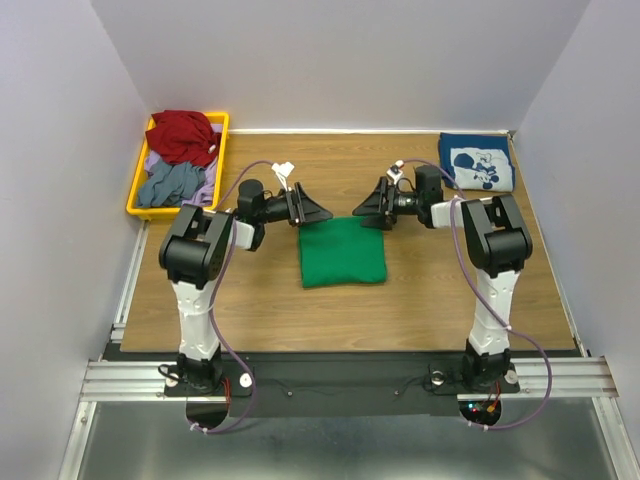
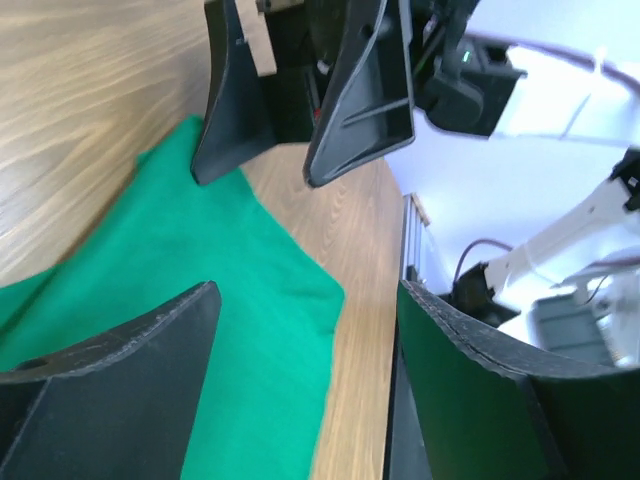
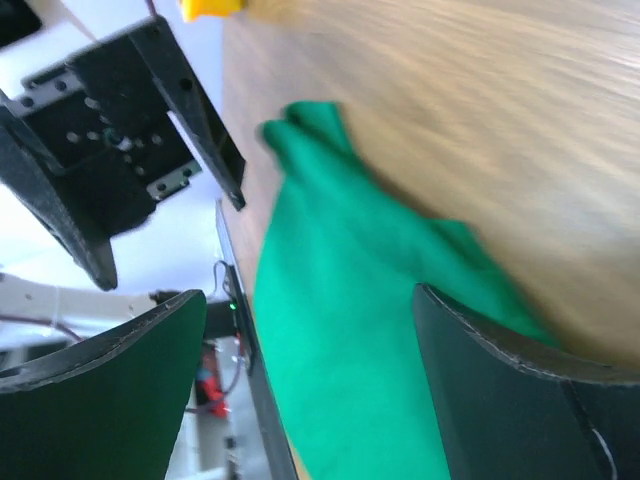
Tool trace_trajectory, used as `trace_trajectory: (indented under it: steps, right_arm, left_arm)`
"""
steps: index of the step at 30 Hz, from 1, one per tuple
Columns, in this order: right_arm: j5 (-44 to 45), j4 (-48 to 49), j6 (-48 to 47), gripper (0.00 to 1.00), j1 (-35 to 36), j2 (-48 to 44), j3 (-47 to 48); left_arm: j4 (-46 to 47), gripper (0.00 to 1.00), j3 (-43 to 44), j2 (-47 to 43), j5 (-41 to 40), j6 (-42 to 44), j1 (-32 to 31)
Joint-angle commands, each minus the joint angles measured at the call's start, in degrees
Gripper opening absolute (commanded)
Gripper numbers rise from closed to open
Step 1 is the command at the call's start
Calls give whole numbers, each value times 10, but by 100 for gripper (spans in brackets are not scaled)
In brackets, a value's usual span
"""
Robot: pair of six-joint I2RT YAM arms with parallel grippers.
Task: Fold and stack the t-shirts
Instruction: Fold the tshirt
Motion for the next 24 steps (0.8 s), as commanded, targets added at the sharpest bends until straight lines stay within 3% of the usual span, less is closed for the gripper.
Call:
trace_trajectory:
  steps: [1,4,9,14,18,24]
  right_arm:
    - [30,75,38,89,4,44,-6]
    - [41,75,31,89,2,59,3]
    - [54,69,25,89,-3,48,23]
    - [55,40,26,93,-2,-32,12]
    - [55,53,60,100,16,-114,-81]
    - [50,105,130,98,46,-144,-157]
  left_arm:
    - [148,88,15,56,-3,-99,3]
    - [107,89,29,85,-14,-66,8]
    - [-77,89,61,77,-57,58,28]
    - [-106,92,48,-24,-24,97,41]
    - [-129,94,-22,-144,-9,77,12]
    - [-89,92,-133,-173,-12,49,-60]
